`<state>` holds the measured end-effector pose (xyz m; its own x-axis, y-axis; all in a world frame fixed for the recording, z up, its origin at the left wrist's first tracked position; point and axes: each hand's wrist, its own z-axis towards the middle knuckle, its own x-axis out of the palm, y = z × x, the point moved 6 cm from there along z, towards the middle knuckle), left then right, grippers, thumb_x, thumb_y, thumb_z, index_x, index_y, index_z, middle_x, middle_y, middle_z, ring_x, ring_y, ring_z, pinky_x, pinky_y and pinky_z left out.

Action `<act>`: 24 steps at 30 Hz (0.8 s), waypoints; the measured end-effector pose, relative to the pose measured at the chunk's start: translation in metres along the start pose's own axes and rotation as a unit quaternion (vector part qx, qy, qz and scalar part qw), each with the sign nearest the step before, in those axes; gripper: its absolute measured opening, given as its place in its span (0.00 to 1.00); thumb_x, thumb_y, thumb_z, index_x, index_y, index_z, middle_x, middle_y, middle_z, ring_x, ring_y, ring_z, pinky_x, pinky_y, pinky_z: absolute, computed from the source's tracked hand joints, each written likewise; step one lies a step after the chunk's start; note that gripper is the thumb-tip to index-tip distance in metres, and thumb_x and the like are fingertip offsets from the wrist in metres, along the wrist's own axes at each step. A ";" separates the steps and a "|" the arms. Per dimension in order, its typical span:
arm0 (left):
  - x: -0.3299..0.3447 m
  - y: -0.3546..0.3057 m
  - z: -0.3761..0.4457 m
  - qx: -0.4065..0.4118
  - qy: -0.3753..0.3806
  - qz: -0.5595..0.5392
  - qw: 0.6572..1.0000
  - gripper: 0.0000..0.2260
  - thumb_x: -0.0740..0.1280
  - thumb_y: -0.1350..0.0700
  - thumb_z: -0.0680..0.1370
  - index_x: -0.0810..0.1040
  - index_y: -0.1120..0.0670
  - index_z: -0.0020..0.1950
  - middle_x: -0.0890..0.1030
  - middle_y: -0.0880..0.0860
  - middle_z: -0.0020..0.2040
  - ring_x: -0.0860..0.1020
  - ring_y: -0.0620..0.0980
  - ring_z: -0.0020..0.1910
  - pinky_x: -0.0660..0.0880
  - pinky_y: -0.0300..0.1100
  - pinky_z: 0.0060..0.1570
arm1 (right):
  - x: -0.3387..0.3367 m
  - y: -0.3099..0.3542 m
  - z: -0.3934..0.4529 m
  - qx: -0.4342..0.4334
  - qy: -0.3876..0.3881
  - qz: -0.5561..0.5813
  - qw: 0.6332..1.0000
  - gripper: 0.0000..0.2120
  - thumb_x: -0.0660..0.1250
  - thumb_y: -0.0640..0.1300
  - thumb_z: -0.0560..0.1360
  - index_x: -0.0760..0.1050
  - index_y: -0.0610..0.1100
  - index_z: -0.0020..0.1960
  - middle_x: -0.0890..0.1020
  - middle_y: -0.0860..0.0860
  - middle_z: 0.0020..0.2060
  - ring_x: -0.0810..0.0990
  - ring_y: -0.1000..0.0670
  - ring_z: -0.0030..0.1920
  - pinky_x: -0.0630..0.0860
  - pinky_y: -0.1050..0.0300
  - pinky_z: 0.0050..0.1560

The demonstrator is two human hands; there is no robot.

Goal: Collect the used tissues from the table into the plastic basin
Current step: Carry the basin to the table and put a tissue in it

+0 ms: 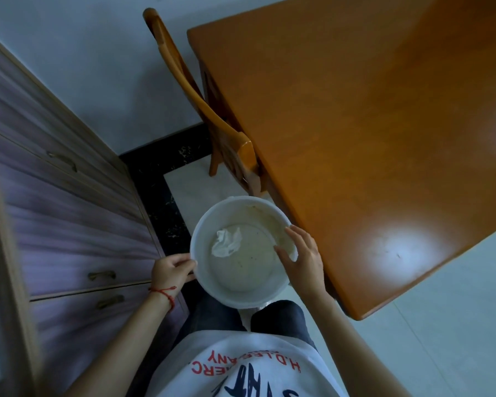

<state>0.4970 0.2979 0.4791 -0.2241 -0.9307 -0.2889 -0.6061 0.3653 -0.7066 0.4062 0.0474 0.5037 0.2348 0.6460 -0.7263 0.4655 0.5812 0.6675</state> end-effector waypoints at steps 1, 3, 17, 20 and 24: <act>0.000 0.003 -0.003 0.000 -0.003 -0.004 1.000 0.10 0.64 0.71 0.72 0.79 0.67 0.51 0.81 0.49 0.29 0.79 0.38 0.24 0.74 0.27 0.24 | -0.002 -0.006 -0.003 0.012 -0.005 -0.003 1.000 0.23 0.67 0.49 0.73 0.69 0.46 0.67 0.72 0.49 0.67 0.68 0.49 0.68 0.62 0.59 0.63; 0.000 0.010 -0.010 -0.007 -0.012 -0.013 1.000 0.10 0.64 0.71 0.72 0.79 0.68 0.52 0.81 0.47 0.27 0.80 0.42 0.26 0.74 0.27 0.24 | -0.005 -0.017 -0.010 0.037 -0.005 0.008 0.999 0.23 0.66 0.48 0.74 0.67 0.46 0.68 0.71 0.49 0.67 0.68 0.49 0.67 0.63 0.58 0.63; 0.026 0.079 -0.095 -0.022 -0.110 -0.071 0.991 0.12 0.64 0.69 0.73 0.76 0.69 0.56 0.78 0.58 0.41 0.75 0.48 0.35 0.74 0.26 0.24 | -0.032 -0.067 -0.047 0.049 0.099 0.112 0.987 0.09 0.63 0.38 0.75 0.80 0.43 0.52 0.76 0.64 0.36 0.78 0.61 0.36 0.77 0.68 0.34; 0.022 0.097 -0.111 -0.035 -0.127 -0.064 0.989 0.12 0.66 0.68 0.73 0.77 0.68 0.55 0.79 0.53 0.34 0.77 0.51 0.35 0.77 0.30 0.27 | -0.033 -0.075 -0.061 0.045 0.116 0.125 0.984 0.09 0.64 0.40 0.75 0.80 0.45 0.53 0.79 0.61 0.38 0.81 0.57 0.39 0.80 0.63 0.40; 0.017 0.116 -0.128 -0.036 -0.123 -0.036 0.991 0.12 0.67 0.67 0.73 0.76 0.68 0.55 0.80 0.58 0.42 0.78 0.56 0.42 0.78 0.33 0.30 | -0.032 -0.084 -0.087 0.039 0.107 0.118 0.987 0.08 0.64 0.39 0.75 0.81 0.44 0.50 0.81 0.56 0.36 0.80 0.59 0.37 0.77 0.69 0.36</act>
<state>0.3252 0.3225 0.4751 0.0079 -0.9189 -0.3945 -0.6688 0.2884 -0.6853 0.2855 0.0203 0.4853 0.1626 0.8530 -0.4960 0.4860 0.3683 0.7926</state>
